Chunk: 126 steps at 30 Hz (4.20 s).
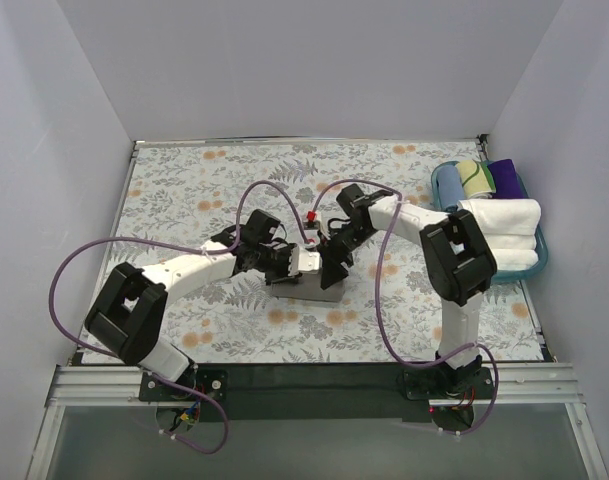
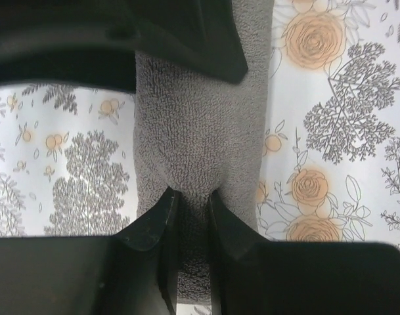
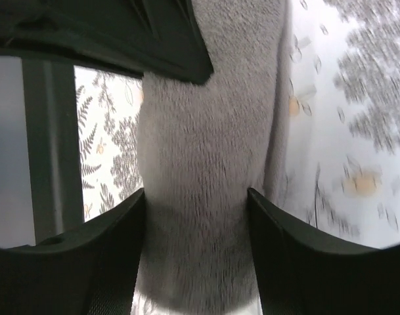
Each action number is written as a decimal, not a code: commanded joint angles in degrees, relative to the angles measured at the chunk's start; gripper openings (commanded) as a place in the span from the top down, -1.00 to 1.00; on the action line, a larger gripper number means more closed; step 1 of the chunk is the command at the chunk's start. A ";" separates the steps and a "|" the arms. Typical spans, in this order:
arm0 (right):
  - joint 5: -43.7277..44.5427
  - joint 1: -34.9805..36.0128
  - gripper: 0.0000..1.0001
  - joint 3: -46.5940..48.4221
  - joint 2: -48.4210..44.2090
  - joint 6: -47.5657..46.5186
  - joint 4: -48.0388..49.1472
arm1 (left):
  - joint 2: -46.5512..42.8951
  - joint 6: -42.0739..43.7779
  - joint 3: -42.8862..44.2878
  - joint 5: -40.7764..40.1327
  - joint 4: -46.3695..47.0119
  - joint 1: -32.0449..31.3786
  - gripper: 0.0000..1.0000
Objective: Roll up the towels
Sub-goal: Roll the towel, then place the rolled towel into the container
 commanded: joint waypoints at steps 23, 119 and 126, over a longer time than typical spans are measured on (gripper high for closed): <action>38.19 13.31 -0.97 -20.61 -33.98 5.62 21.30 | 27.20 2.38 19.02 13.12 -31.59 7.79 0.93; 18.67 -66.84 0.97 -0.73 -43.80 -29.06 -11.82 | 20.01 -10.45 37.22 30.08 -30.02 18.17 -0.23; 27.71 -66.75 0.97 -5.04 -52.07 9.81 -7.61 | 21.06 -11.69 39.50 30.52 -30.37 18.08 -0.23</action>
